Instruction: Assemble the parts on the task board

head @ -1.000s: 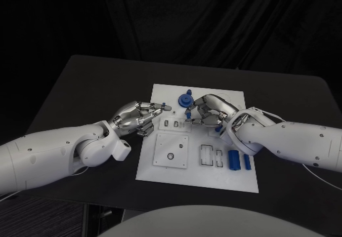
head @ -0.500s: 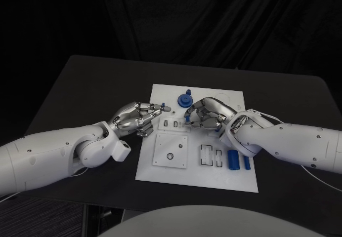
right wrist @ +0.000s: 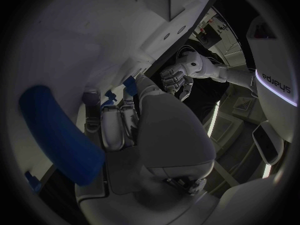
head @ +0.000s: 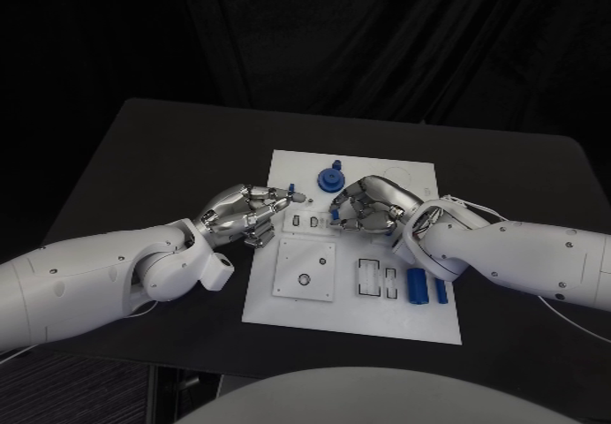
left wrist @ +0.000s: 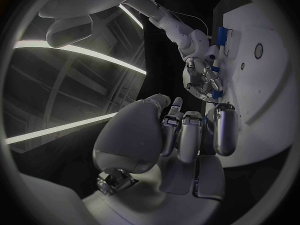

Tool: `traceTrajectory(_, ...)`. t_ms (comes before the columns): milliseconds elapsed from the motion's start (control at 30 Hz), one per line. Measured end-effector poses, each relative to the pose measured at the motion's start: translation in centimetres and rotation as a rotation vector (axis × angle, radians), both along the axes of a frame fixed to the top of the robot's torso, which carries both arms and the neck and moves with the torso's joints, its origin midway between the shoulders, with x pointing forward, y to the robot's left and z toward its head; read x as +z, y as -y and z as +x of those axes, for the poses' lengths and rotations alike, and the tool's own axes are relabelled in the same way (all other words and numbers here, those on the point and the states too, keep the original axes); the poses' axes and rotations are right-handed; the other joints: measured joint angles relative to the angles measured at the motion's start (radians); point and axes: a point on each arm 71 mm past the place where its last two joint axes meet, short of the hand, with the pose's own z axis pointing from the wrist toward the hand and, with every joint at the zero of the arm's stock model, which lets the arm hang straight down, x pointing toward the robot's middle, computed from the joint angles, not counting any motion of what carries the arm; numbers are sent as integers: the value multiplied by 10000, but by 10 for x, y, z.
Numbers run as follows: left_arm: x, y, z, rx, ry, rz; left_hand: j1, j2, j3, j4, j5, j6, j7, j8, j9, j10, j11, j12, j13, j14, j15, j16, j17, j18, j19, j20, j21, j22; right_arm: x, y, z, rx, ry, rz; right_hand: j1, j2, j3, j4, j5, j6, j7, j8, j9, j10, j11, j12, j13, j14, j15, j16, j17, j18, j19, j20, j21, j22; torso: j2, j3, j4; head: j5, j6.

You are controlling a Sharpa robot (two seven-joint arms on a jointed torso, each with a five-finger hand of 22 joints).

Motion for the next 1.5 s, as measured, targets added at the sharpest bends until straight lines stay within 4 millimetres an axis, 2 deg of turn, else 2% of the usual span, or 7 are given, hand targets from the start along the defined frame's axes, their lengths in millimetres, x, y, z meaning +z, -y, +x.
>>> traceTrajectory(300, -1, 0, 0, -15, -26, 5, 0, 0, 0, 0, 0, 65, 5, 0, 9, -1, 1, 0, 2, 0, 0, 0, 0, 0, 0, 0, 0, 0, -1, 1, 1, 29, -133, -80, 123, 38, -28, -28, -141, -247, 181, -134, -85, -386, 102, -107, -1, -227, 86, -108, 0, 380, -323, 75, -408, 0, -5, 0, -6, 20, 0)
traceTrajectory(500, -1, 0, 0, -22, -37, 7, 0, 0, 27, -27, 0, 65, 5, 0, 8, -13, 13, 1, 3, 0, 0, 0, 0, -1, 0, 0, 0, 0, -1, 1, 1, 62, -204, -117, 201, 37, -55, -55, -95, -339, 271, -190, -139, -626, 193, -197, -2, -351, 144, -164, 0, 381, -481, 88, -670, 7, -6, -2, -6, 20, 0)
traceTrajectory(800, -1, 0, -1, -34, -55, 13, 0, 0, 26, -26, 0, 65, 6, 0, 8, -13, 14, 1, 6, 0, 0, 0, -1, 0, 0, 0, 0, 0, 0, 1, 1, 94, -263, -146, 213, 25, -81, -83, -57, -502, 299, -249, -195, -944, 263, -300, -2, -500, 215, -241, 0, 385, -570, 36, -937, 27, -8, -5, -7, 29, 0)
traceTrajectory(900, -1, 0, -1, -39, -61, 15, 0, 0, 26, -27, 0, 65, 5, 0, 7, -14, 14, 1, 7, 0, 0, 0, -1, 0, 0, 0, 0, 7, 0, 1, 1, 101, -273, -150, 240, 51, -81, -83, -55, -589, 307, -250, -220, -997, 211, -300, -3, -514, 229, -241, 0, 385, -606, 1, -956, 26, -7, -5, -11, 30, 0)
traceTrajectory(1033, -1, 0, -1, -46, -69, 17, 0, 0, 26, -26, 0, 65, 5, 0, 7, -14, 14, 1, 8, 0, 0, 0, -1, -1, 0, 0, 0, 8, 0, 1, 1, 103, -277, -152, 234, 46, -81, -83, -55, -589, 307, -251, -222, -1050, 263, -300, -3, -549, 263, -243, 0, 385, -606, 1, -1005, 24, -5, -5, -11, 30, 0)
traceTrajectory(1433, -2, 0, -1, -60, -90, 28, -1, 0, 26, -26, 0, 100, 41, 0, 6, -14, 14, 1, 0, 0, 0, 0, -1, -1, 0, 0, 0, 6, 0, 2, 1, 96, -281, -157, 207, 20, -108, -112, -55, -664, 303, -295, -240, -1086, 228, -300, -4, -604, 247, -281, 0, 463, -643, -35, -1075, 19, 0, -3, -6, 12, 0)
traceTrajectory(1500, -2, 0, -1, -63, -95, 31, -1, 0, 26, -26, 0, 100, 41, 0, 6, -14, 14, 1, -1, 0, 0, 0, -1, 0, 0, 0, 0, 6, 0, 2, 1, 95, -282, -157, 207, 20, -108, -112, -55, -664, 303, -216, -219, -1121, 263, -300, -4, -623, 265, -281, 0, 462, -643, -36, -1078, 19, 0, -3, -6, 11, 0)
